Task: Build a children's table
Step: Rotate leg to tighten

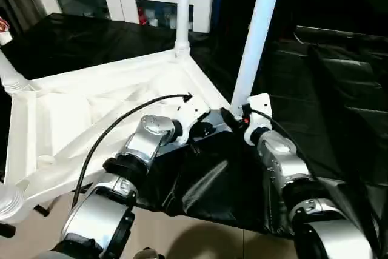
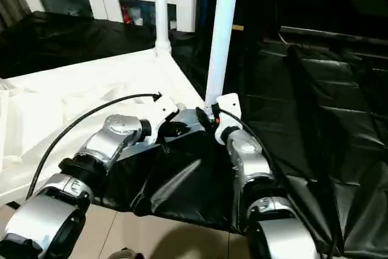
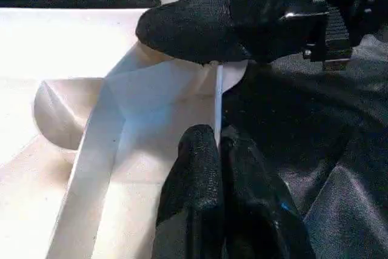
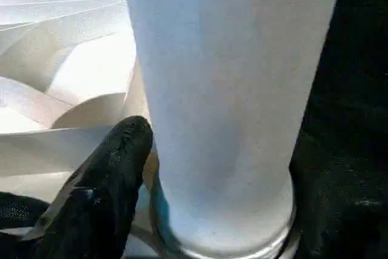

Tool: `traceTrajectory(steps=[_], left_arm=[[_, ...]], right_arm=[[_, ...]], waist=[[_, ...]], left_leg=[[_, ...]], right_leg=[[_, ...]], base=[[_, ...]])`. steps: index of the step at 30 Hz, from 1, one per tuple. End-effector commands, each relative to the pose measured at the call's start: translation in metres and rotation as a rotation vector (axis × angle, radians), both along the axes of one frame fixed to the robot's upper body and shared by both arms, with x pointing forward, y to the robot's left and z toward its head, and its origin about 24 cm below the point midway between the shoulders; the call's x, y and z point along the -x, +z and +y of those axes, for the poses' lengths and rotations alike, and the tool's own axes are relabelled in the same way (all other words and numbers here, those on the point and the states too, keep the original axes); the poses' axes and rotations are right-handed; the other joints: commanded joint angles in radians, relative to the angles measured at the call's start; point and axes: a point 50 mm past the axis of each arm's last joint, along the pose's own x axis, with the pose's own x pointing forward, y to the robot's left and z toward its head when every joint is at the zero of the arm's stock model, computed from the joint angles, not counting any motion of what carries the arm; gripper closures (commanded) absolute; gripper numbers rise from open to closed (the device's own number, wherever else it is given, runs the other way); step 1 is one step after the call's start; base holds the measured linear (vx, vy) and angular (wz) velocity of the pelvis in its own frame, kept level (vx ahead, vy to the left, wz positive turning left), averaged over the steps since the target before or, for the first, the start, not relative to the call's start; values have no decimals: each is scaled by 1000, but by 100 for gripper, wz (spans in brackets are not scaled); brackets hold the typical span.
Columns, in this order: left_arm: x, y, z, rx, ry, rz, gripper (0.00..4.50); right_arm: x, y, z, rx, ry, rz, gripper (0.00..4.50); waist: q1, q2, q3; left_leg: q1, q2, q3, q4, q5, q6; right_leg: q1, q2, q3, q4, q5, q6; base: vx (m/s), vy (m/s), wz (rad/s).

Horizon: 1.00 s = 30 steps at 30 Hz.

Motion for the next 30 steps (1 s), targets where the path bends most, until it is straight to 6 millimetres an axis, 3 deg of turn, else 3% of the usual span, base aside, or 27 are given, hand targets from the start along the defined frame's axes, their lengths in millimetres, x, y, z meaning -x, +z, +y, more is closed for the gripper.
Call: traceTrajectory(steps=[1, 3, 4, 7, 8, 10, 12, 14, 18, 21, 22, 23, 27, 30], left_arm=[[3, 10, -11, 79, -64, -39, 450], [5, 9, -7, 74, -85, -24, 450], [6, 9, -4, 69, -102, -13, 450], [6, 10, 2, 60, -127, -8, 450], [7, 11, 7, 48, -158, -7, 450], [7, 12, 9, 43, -173, -8, 450], [11, 14, 12, 50, -236, -11, 450], [17, 14, 15, 57, -311, -1, 450], [23, 15, 19, 59, -372, 27, 450], [25, 15, 21, 66, -389, 41, 450], [28, 14, 24, 61, -402, 50, 450], [29, 13, 26, 60, -405, 54, 450], [31, 12, 29, 58, -408, 61, 450], [32, 10, 33, 54, -411, 72, 450]], right_arm=[[4, 7, 22, 2, 195, -55, 66], [4, 10, 17, 9, 232, -66, 66], [4, 12, 13, 23, 269, -74, 66], [5, 14, 4, 60, 347, -78, 66], [8, 14, -3, 90, 431, -69, 66], [10, 14, -5, 101, 465, -64, 66], [15, 13, -11, 127, 538, -64, 66], [20, 13, -17, 131, 611, -60, 66], [28, 18, -28, 95, 724, -49, 66], [30, 19, -31, 90, 752, -42, 66], [33, 18, -32, 95, 792, -28, 66], [35, 17, -33, 94, 807, -20, 91], [40, 13, -33, 112, 851, 7, 118], [43, 13, -33, 93, 867, 28, 142]], waist=[[-1, -13, -68], [-4, -13, -68], [-4, -4, -69], [-7, -7, -68], [-6, 1, -68], [-4, -5, -68], [-3, 7, -69], [0, 3, -70], [9, 6, -69], [13, 8, -66], [12, 5, -65], [14, 6, -66], [13, 9, -66], [13, 4, -66]], left_leg=[[6, 39, -10, -59, -146, 80], [6, 38, -9, -58, -145, 85], [6, 38, -10, -57, -140, 87], [7, 38, -8, -56, -144, 90], [7, 39, -9, -56, -148, 88], [5, 39, -8, -55, -149, 93], [5, 42, -9, -54, -148, 92], [4, 43, -8, -52, -147, 102], [10, 47, -7, -52, -168, 108], [11, 50, -10, -57, -199, 85], [12, 49, -9, -58, -210, 78], [10, 49, -10, -58, -207, 76], [11, 47, -9, -57, -200, 71], [10, 46, -9, -57, -196, 70]], right_leg=[[59, -91, 50, -70, -139, -212], [60, -90, 50, -70, -132, -215], [60, -90, 49, -68, -124, -220], [60, -87, 49, -69, -118, -228], [60, -88, 49, -69, -123, -231], [63, -84, 47, -68, -119, -230], [61, -85, 47, -66, -104, -238], [63, -86, 47, -64, -72, -248], [57, -84, 46, -67, -100, -257], [56, -86, 45, -69, -154, -252], [54, -85, 46, -73, -175, -246], [57, -87, 47, -71, -177, -241], [54, -85, 47, -74, -185, -233], [55, -85, 47, -73, -188, -227]], base=[[0, 0, 0], [0, 0, 0], [0, 0, 0], [0, 0, 0], [0, 0, 0], [0, 0, 0], [0, 0, 0], [0, 0, 0], [0, 0, 0], [0, 0, 0], [0, 0, 0], [0, 0, 0], [0, 0, 0], [0, 0, 0]])
